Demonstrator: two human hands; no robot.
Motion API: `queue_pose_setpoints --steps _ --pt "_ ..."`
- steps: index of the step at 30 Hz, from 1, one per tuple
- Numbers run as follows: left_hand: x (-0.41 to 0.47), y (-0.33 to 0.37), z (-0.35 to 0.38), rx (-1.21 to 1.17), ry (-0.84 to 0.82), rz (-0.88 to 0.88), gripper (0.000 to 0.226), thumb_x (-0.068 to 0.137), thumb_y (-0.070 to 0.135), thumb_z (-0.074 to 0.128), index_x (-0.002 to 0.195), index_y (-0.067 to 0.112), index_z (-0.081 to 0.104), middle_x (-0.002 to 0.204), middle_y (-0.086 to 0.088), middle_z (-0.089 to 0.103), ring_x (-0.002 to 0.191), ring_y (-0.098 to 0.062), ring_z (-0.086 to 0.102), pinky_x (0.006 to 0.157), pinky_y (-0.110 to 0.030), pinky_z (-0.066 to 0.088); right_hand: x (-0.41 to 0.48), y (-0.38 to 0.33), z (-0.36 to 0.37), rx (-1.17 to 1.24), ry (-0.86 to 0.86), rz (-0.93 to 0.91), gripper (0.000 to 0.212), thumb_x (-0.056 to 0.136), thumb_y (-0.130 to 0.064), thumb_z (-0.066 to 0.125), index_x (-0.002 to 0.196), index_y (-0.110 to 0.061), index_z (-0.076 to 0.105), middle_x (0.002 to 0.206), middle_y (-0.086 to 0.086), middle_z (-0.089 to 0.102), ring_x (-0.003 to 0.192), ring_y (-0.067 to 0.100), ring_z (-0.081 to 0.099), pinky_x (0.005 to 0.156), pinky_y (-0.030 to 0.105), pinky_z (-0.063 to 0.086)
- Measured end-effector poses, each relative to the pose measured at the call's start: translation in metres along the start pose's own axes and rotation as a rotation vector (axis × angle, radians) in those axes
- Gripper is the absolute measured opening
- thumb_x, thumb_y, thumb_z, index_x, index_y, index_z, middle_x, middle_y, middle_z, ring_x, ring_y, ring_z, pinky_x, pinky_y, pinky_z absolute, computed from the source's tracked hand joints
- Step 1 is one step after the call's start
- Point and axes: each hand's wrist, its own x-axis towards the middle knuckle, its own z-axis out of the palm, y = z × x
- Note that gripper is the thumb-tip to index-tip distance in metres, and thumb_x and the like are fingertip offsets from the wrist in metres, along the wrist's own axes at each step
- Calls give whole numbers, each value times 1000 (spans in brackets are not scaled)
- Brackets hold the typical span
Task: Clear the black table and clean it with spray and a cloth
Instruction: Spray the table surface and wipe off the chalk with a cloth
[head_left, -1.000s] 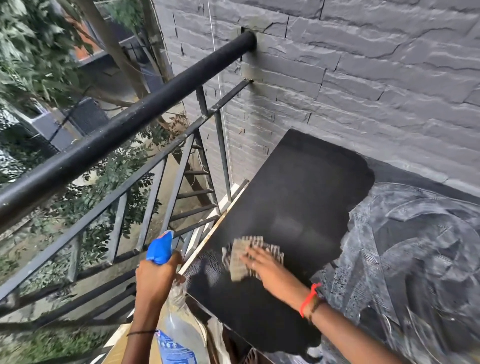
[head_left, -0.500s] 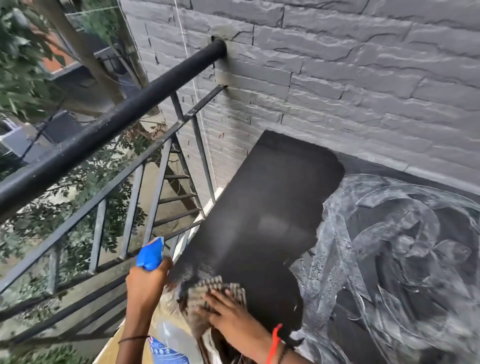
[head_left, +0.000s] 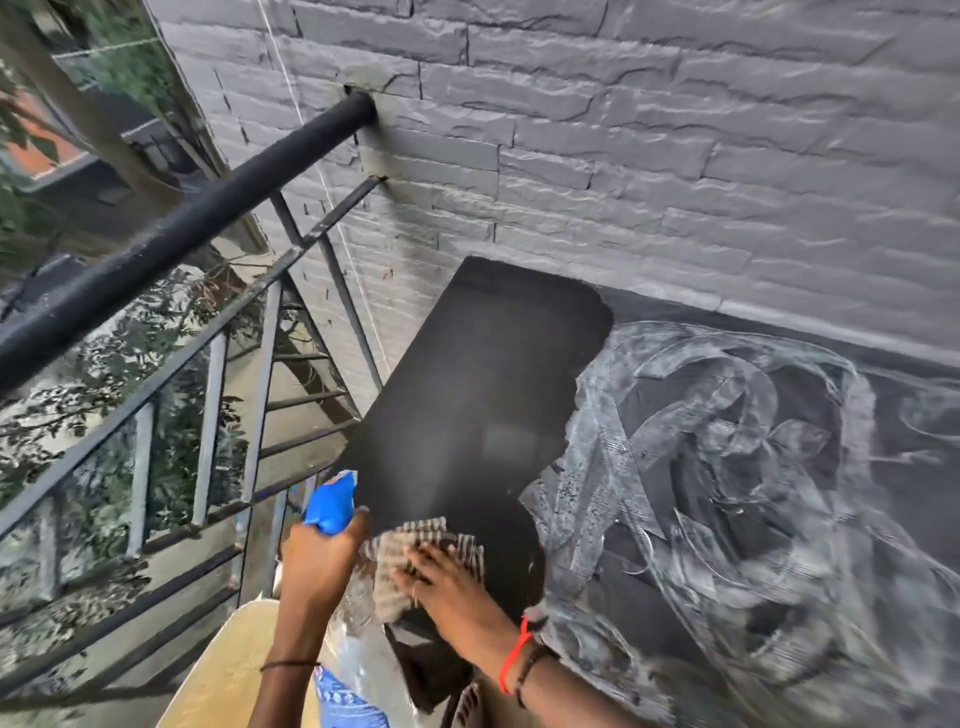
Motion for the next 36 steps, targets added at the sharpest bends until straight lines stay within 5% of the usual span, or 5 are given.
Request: queue_pose_setpoints --steps 4,9,21,31,36 --pt "-14 -5 18 81 -45 20 26 83 14 69 64 2 54 57 -10 48 53 -21 45 52 -34 38 -67 1 28 -78 -50 101 45 79 -20 35 94 -40 73 121 -10 62 108 7 62 101 27 41" --pt "-35 -10 44 93 -164 34 28 84 10 67 61 3 53 35 3 46 30 2 51 37 -10 37 -166 36 59 -147 179 187 43 103 -21 21 138 -41 35 152 -11 26 143 8 16 111 31 19" --pt "-79 -17 106 264 -448 82 35 71 41 58 69 6 61 47 -9 65 56 -26 68 67 -36 55 -257 72 56 -94 183 521 53 99 -25 -5 149 -35 8 158 -10 -3 145 8 -1 111 22 11" --pt "-99 9 133 282 -415 214 35 73 36 58 62 3 60 55 -10 66 51 -19 64 58 -35 54 -257 83 80 -189 169 511 150 32 -15 89 147 -40 -3 153 -15 16 144 7 -10 112 20 -1" --pt "-119 20 153 278 -533 303 40 60 51 52 58 11 48 61 -17 67 63 -34 67 61 -42 54 -249 76 69 -91 211 462 111 60 -14 61 147 -38 -2 157 -12 -9 144 7 -8 113 21 0"
